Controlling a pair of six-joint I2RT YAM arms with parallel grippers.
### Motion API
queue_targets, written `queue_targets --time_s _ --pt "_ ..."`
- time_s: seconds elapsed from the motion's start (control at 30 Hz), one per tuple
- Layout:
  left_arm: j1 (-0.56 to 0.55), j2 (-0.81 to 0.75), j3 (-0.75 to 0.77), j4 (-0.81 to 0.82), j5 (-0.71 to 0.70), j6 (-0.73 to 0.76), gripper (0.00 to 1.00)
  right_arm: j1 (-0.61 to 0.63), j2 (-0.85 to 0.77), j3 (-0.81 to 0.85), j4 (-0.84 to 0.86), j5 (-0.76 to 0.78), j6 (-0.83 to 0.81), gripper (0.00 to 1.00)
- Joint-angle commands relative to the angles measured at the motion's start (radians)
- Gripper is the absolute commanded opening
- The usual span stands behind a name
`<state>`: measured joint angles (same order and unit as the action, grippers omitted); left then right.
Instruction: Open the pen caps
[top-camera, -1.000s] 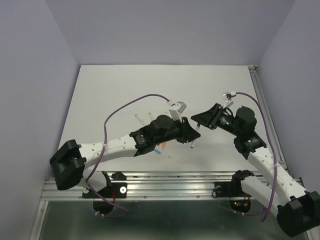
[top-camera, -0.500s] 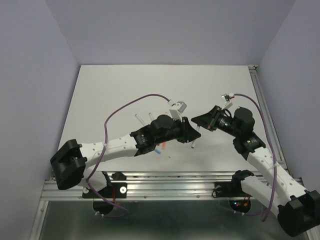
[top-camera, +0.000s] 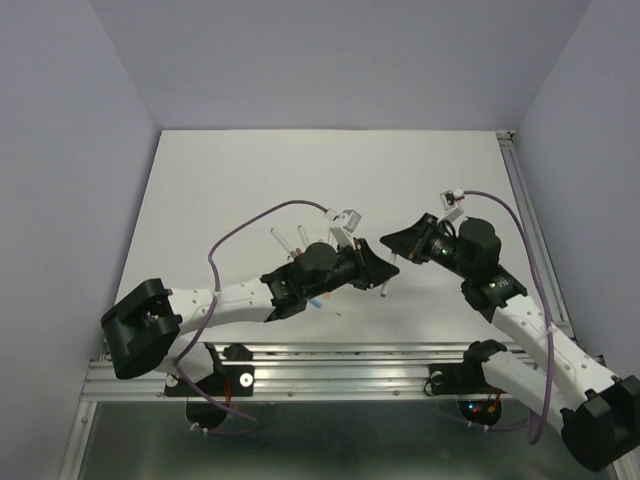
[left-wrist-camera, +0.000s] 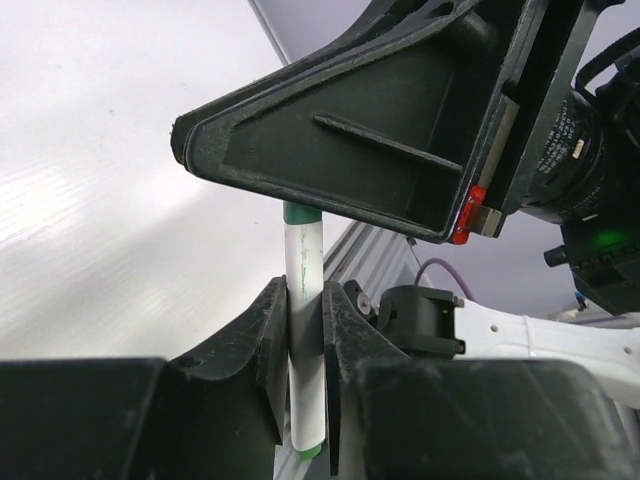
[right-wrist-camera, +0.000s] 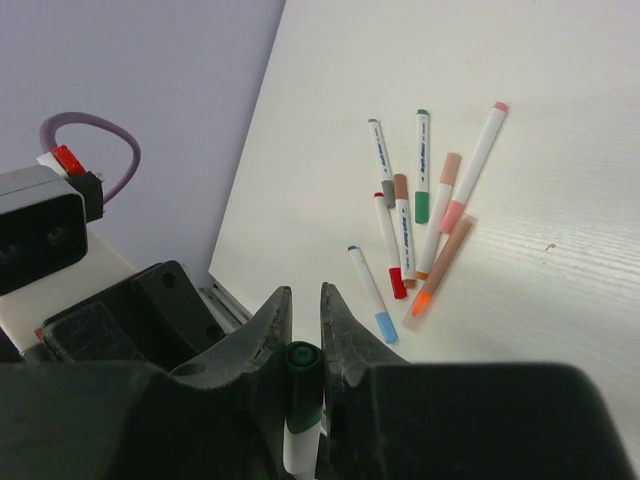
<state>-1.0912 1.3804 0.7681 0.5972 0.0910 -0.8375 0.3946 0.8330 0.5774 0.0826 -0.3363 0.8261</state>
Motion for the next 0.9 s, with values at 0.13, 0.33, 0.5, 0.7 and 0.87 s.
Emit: queue_targets --time_s 0.13,0.33,0.5,0.7,0.87 --pt "-0.137 -0.144 -0.134 0.041 0.076 -0.052 0.00 -0.040 0.147 0.068 0.221 0.399 -0.085 0.01" --pt "-0.156 -0.222 -0.184 0.029 0.027 -0.055 0.00 -0.045 0.210 0.143 0.276 0.471 -0.120 0.01" --pt "-0.159 -0.234 -0.194 0.030 0.007 -0.055 0.00 -0.056 0.268 0.188 0.327 0.416 -0.120 0.01" --pt "-0.147 -0.221 -0.069 -0.195 -0.152 0.017 0.00 -0.057 0.391 0.315 0.126 0.358 -0.203 0.01" --pt "0.020 -0.189 0.095 -0.595 -0.313 0.025 0.00 -0.060 0.469 0.381 -0.150 0.584 -0.280 0.01"
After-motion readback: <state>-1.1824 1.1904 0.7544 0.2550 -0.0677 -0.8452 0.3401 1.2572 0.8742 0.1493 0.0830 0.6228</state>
